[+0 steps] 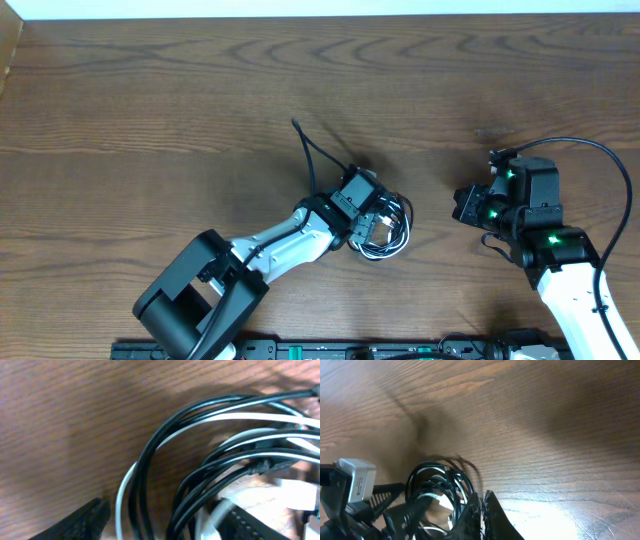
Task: Untangle cables
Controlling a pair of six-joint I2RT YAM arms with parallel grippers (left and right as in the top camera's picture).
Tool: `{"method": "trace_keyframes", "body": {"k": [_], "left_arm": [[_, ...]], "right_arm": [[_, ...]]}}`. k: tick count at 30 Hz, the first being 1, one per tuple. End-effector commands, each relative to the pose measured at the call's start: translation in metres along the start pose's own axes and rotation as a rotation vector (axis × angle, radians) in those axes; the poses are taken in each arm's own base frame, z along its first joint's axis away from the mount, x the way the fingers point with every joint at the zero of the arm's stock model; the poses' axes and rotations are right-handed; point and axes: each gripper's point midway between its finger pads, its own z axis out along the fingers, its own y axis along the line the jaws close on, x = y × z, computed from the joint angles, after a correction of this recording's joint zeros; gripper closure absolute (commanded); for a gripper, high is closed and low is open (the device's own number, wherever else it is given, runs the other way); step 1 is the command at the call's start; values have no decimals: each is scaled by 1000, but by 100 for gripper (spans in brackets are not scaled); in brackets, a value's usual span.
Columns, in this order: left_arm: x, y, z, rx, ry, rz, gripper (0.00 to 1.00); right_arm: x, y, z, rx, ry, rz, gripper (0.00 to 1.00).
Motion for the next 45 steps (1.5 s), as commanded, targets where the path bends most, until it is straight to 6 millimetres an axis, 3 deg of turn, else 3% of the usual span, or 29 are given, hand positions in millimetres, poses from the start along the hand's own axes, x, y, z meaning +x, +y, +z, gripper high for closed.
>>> {"method": "trace_keyframes", "body": {"k": [1, 5, 9, 12, 15, 20, 22, 28, 31, 33, 40, 45], "left_arm": [[6, 1, 6, -1, 17, 3, 50], [2, -2, 1, 14, 5, -17, 64], [-13, -6, -14, 39, -55, -39, 67], [-32, -11, -36, 72, -136, -47, 67], [-53, -17, -64, 114, -234, -61, 81], [-77, -19, -109, 167, -364, -87, 81], [-80, -17, -116, 170, -379, -92, 81], [-61, -10, -104, 132, -294, -86, 81], [-52, -8, -93, 114, -249, -81, 69], [-47, -7, -85, 105, -223, -76, 67], [-20, -7, -52, 77, -91, -59, 67], [-5, -6, -42, 66, -24, -73, 66]], "right_arm": [[-7, 3, -3, -6, -17, -2, 97], [-7, 2, -3, 1, -20, -2, 93], [-7, 1, -3, 2, -17, -1, 91], [-4, 0, -2, 8, -7, 2, 89], [0, -1, -1, 11, 10, 6, 88], [9, 7, 4, -36, 64, 8, 89], [11, 8, 7, -37, 73, 1, 89], [13, 10, 12, -37, 88, -5, 94], [12, 10, 12, -39, 85, -6, 92], [12, 10, 12, -37, 83, -7, 89], [11, 10, 12, -38, 80, -7, 87], [11, 10, 12, -36, 77, -8, 86]]}}
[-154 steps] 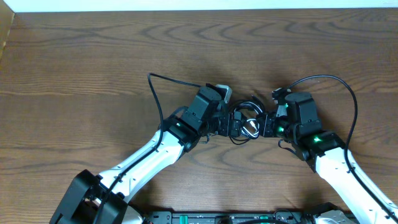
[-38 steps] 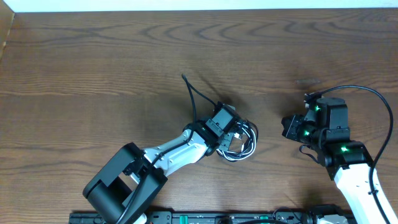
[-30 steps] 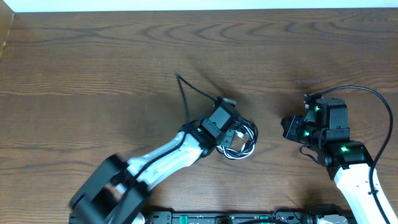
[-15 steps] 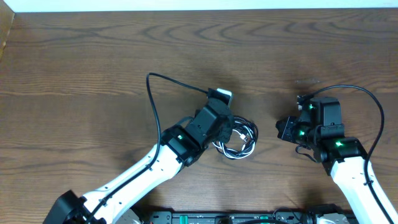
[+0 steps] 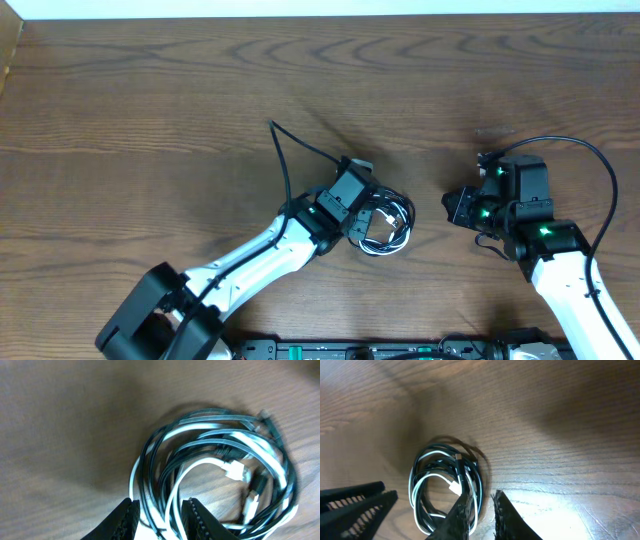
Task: Untangle cables
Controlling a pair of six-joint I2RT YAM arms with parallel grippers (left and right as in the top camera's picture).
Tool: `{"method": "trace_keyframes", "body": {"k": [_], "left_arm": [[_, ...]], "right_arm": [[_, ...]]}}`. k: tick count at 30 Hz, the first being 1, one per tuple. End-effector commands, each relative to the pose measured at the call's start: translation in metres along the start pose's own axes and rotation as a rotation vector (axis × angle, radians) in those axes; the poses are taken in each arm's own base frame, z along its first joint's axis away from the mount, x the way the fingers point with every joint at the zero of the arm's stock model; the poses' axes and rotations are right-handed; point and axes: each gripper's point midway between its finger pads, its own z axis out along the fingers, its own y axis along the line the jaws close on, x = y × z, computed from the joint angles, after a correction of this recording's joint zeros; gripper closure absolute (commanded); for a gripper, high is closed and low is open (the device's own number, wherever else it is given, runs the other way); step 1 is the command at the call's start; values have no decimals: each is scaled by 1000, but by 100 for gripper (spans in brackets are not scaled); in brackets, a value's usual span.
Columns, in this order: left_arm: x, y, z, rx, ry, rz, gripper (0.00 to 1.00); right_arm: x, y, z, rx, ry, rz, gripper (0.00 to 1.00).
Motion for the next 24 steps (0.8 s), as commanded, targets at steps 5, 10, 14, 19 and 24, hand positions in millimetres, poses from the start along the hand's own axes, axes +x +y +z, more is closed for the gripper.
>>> {"method": "trace_keyframes", "body": {"k": [5, 10, 14, 19, 24], "left_arm": [[29, -11, 2, 36, 109, 15, 56], [40, -29, 0, 67, 126, 64, 56], [45, -38, -2, 77, 132, 79, 57], [42, -26, 2, 9, 113, 74, 57], [51, -23, 15, -13, 146, 78, 57]], "right_arm": [[-9, 5, -2, -8, -31, -13, 77], [-11, 6, -2, -12, -38, -15, 75], [-11, 6, -2, -12, -38, -15, 75], [-11, 6, -2, -12, -38, -15, 75], [-11, 7, -2, -14, -37, -14, 75]]}}
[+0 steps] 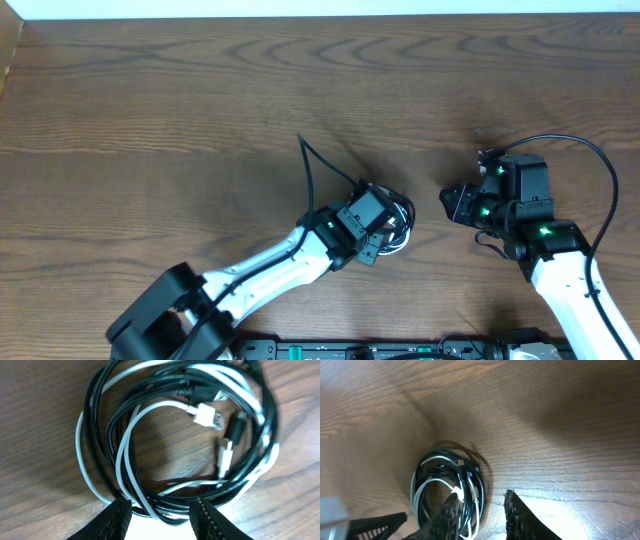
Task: Untangle cables
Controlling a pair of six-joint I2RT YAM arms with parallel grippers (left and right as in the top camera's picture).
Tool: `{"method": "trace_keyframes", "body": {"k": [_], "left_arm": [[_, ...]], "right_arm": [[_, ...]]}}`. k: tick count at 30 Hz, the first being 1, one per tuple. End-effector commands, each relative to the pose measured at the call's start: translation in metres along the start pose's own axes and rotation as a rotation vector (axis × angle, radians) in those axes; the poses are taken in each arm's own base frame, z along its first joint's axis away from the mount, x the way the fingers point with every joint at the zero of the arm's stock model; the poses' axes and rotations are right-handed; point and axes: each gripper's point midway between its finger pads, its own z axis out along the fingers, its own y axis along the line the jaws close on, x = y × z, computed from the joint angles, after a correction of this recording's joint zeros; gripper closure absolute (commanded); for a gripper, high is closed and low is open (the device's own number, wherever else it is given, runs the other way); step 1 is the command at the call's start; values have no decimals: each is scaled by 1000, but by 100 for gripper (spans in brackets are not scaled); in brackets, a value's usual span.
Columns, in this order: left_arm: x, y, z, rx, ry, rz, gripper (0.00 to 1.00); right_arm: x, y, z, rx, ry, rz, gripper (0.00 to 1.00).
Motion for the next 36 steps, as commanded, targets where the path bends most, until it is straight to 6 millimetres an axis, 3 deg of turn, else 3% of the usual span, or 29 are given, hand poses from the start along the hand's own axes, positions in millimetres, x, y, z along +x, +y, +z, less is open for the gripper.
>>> {"method": "trace_keyframes", "body": {"k": [1, 6, 12, 16, 21, 26, 30, 36], "left_arm": [[10, 10, 19, -52, 40, -2, 57], [13, 10, 36, -57, 52, -5, 58], [8, 8, 36, -48, 33, -6, 71], [7, 7, 36, -46, 30, -6, 85], [1, 8, 34, -41, 11, -15, 89], [-24, 6, 12, -14, -82, -46, 90], [-60, 14, -28, 6, -233, -94, 89], [-88, 37, -69, 17, -361, -171, 89]], "right_arm": [[-5, 5, -2, -13, -12, 0, 74], [-9, 14, -3, -57, -20, -4, 74], [-9, 14, -3, -55, -23, 0, 73], [-9, 12, -2, -43, -25, 1, 72], [-4, 4, -2, -5, -9, 13, 70], [7, -3, -2, 24, 37, 28, 69], [11, -5, -2, 31, 50, 33, 66], [15, 1, -2, 4, 70, 29, 62]]}}
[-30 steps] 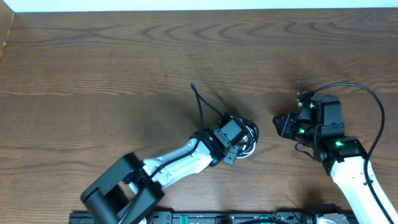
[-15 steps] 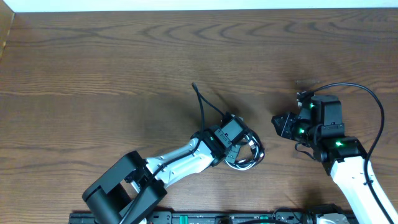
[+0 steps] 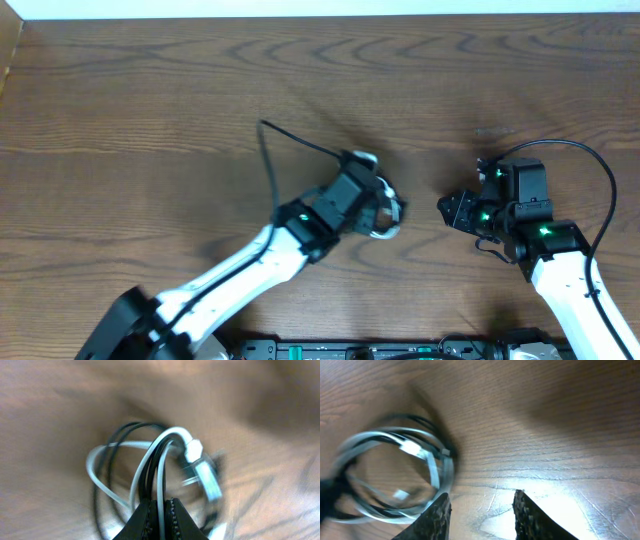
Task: Untangle cables
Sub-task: 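Lift the coil with the left gripper and move right gripper toward it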
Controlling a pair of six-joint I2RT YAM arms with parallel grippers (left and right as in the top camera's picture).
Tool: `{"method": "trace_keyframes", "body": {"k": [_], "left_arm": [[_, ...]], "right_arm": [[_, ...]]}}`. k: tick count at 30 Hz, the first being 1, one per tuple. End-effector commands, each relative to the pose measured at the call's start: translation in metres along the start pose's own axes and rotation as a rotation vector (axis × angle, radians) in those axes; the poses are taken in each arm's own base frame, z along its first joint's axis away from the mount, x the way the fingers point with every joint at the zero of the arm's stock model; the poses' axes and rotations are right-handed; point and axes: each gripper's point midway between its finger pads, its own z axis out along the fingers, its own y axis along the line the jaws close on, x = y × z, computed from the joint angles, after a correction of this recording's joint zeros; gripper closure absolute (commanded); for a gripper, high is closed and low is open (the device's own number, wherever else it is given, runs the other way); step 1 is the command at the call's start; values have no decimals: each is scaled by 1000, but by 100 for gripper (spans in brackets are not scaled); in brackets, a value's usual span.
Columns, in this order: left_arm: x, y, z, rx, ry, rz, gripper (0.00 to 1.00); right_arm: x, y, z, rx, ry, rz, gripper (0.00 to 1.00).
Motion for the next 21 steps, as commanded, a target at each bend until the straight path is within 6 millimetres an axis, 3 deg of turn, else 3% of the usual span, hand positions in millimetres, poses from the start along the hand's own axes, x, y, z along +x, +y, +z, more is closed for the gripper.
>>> {"method": "trace_keyframes", "body": {"k": [1, 11, 16, 21], "left_arm": [[-29, 16, -20, -18, -94, -55, 89], [-50, 1, -48, 107, -162, -156, 89], [-55, -15, -53, 202, -165, -192, 89], [-61, -18, -55, 218, -187, -207, 90]], "right_arm": [[-1, 10, -2, -32, 6, -2, 61], [-4, 22, 9, -66, -7, -38, 57], [3, 47, 22, -186, 56, -69, 56], [9, 62, 32, -248, 100, -49, 57]]}}
